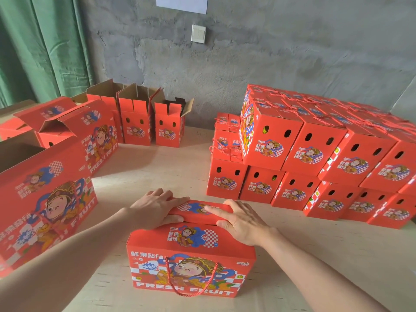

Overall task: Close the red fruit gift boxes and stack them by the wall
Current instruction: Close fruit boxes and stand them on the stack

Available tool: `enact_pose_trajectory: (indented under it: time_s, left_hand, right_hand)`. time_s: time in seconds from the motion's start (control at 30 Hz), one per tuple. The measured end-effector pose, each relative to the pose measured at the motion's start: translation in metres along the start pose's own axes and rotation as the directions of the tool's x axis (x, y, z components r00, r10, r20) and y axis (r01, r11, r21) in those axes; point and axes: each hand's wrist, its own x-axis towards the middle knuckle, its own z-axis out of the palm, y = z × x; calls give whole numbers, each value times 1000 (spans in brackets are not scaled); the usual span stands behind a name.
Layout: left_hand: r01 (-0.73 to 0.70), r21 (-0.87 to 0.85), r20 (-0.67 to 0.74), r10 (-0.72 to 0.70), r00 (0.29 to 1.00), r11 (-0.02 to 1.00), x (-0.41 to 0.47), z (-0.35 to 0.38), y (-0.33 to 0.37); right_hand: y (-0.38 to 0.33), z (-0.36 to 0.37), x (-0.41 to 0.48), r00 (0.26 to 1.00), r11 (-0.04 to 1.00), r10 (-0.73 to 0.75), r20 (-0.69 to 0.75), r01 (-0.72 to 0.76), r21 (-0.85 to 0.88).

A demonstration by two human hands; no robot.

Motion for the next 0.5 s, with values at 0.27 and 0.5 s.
enact_pose_trajectory:
  time_s: [0.27, 0.5]
  left_hand:
    - [43, -48, 88, -39, 995, 998, 0, -2, 0]
    - [60, -53, 110, -54, 992, 997, -3, -1, 4]
  right_hand:
    - [-1, -1, 2, 997, 999, 25, 68, -28, 43]
    - [3, 10, 0, 998, 999, -47, 39, 47, -4]
